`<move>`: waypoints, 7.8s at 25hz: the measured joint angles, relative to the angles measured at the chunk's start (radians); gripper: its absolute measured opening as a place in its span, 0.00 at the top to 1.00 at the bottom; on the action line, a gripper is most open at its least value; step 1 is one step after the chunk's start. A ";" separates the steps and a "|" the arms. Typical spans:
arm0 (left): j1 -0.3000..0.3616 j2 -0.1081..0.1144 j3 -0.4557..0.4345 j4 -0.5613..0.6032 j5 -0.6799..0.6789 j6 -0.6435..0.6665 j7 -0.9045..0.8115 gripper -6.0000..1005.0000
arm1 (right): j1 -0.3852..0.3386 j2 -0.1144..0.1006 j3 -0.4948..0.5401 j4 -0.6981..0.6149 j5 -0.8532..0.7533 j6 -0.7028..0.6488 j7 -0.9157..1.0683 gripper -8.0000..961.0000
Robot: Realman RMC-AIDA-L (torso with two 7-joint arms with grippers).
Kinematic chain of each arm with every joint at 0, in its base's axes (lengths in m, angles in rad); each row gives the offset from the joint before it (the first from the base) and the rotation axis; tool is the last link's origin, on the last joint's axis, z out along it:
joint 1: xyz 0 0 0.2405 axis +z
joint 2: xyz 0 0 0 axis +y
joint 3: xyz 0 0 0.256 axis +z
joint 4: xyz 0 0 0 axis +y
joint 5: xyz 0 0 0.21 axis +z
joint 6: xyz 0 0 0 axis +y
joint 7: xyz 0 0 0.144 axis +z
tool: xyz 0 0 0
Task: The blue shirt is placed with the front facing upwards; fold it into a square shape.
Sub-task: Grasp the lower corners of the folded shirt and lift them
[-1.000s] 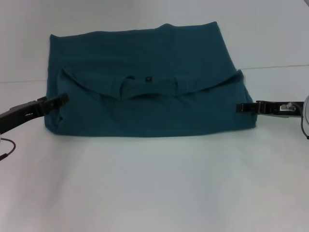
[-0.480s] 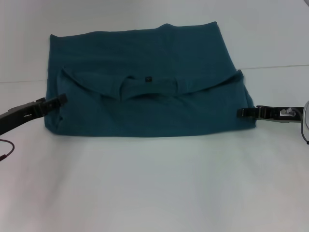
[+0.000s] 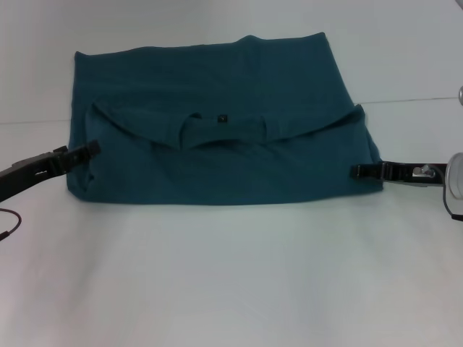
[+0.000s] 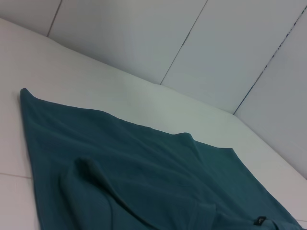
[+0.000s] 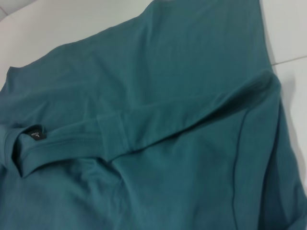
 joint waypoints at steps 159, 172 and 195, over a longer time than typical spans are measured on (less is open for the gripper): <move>0.122 -0.025 0.208 0.214 0.195 0.072 -0.051 1.00 | -0.161 -0.019 0.045 -0.098 0.135 -0.298 -0.186 0.95; 0.183 -0.012 0.069 0.278 0.241 0.360 -0.049 1.00 | -0.282 -0.012 0.072 -0.158 0.137 -0.527 -0.296 0.95; 0.240 0.001 -0.058 0.344 0.324 0.631 -0.016 1.00 | -0.411 -0.027 0.138 -0.166 0.128 -0.766 -0.456 0.95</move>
